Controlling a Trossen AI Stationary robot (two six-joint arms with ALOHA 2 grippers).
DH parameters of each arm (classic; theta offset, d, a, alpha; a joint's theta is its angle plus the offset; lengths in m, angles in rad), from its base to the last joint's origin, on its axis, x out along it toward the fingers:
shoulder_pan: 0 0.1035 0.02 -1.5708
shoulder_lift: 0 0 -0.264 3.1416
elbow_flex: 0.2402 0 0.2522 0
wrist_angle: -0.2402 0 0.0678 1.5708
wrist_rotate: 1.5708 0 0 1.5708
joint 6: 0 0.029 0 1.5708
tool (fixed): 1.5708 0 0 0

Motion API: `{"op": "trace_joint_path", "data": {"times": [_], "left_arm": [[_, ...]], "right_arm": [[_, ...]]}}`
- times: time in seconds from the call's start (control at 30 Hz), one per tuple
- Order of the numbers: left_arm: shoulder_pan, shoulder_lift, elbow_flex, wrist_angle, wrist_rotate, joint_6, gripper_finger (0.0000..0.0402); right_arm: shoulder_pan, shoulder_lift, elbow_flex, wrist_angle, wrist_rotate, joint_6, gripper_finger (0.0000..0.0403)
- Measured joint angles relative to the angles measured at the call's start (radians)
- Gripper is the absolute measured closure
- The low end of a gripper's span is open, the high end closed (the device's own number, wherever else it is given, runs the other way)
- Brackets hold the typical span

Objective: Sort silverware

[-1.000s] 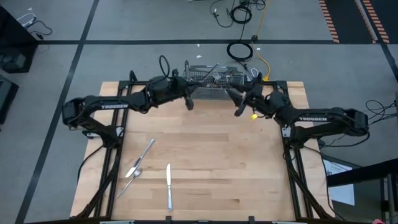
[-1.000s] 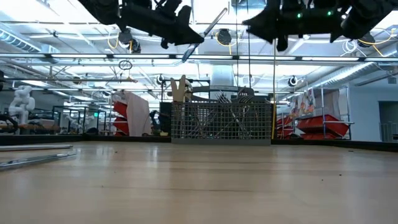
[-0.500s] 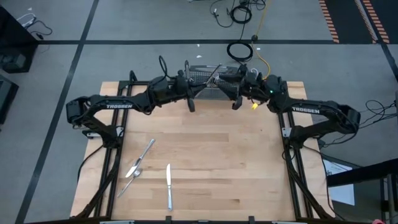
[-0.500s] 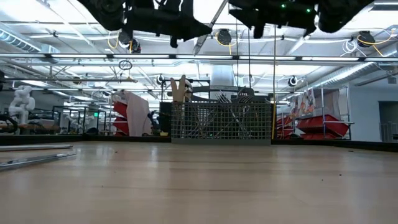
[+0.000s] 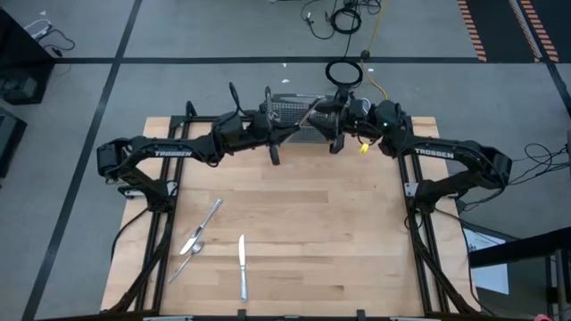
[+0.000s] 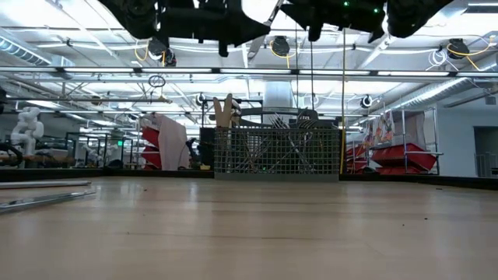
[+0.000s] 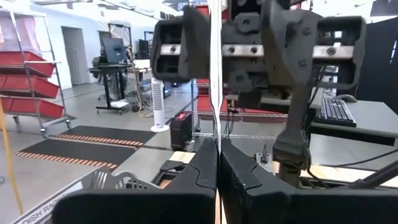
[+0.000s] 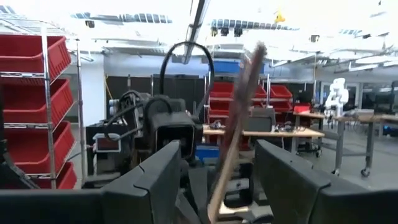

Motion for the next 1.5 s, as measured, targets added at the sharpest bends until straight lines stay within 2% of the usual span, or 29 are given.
{"op": "trace_joint_path", "data": {"times": [0.43, 0.87, 1.03, 1.13, 1.23, 1.37, 1.5], "left_arm": [[0.000, 0.000, 0.000, 0.024, 0.021, 0.000, 0.0397], [-0.017, 0.000, 0.000, 0.038, 0.044, -0.001, 0.0397], [-0.025, 0.000, 0.000, 0.050, 0.042, -0.004, 0.0397], [-0.025, 0.000, 0.000, 0.052, 0.039, -0.018, 0.0397], [-0.025, 0.000, 0.000, 0.054, 0.039, -0.026, 0.0397], [-0.026, 0.000, -0.001, 0.034, 0.040, -0.024, 0.0397], [-0.024, -0.001, -0.002, 0.042, 0.039, -0.016, 0.0397]], "right_arm": [[-0.011, 0.000, 0.016, -0.002, -0.024, -0.042, 0.0237], [-0.011, 0.000, 0.015, 0.005, -0.022, -0.040, 0.0246], [-0.010, 0.000, 0.015, 0.031, -0.027, -0.043, 0.0278], [-0.010, 0.002, 0.042, -0.017, -0.029, -0.045, 0.0295], [-0.010, 0.039, 0.102, -0.058, -0.101, -0.067, 0.0317], [-0.003, 0.115, 0.203, -0.169, -0.187, -0.082, 0.0382], [0.008, 0.146, 0.257, -0.197, -0.226, -0.092, 0.0396]]}}
